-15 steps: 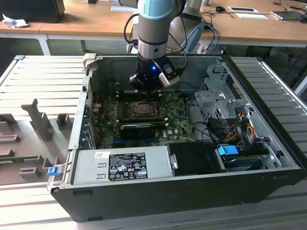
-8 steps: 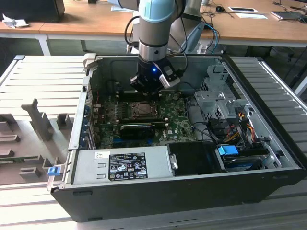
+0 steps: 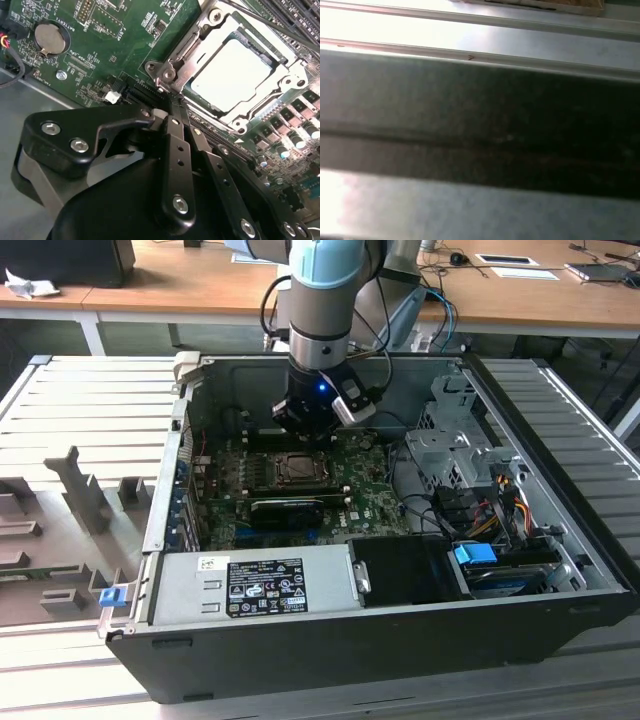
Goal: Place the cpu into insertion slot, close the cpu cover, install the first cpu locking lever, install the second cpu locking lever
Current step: 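Install the first cpu locking lever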
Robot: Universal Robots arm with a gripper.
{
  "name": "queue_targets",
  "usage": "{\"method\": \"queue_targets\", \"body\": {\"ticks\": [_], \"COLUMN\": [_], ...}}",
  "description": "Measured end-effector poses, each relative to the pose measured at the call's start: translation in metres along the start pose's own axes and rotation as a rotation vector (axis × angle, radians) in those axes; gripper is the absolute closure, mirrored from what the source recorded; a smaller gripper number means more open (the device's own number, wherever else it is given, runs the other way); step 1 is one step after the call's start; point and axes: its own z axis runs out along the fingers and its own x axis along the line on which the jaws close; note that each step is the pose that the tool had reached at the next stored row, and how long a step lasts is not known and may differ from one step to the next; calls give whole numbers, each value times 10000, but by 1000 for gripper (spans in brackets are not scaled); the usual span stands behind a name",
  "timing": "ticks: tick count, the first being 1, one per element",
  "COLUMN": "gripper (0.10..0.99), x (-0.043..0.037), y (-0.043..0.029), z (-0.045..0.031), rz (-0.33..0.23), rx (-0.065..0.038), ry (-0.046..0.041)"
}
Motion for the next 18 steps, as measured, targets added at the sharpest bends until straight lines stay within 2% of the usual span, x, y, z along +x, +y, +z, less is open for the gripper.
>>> {"method": "queue_targets", "body": {"ticks": [5, 10, 18], "gripper": [980, 980, 980], "x": [-2, -3, 0], "y": [0, 11, -23], "z": [-5, -115, -124], "rz": [-1, -1, 0], "rx": [2, 2, -1], "ry": [-1, 0, 0]}}
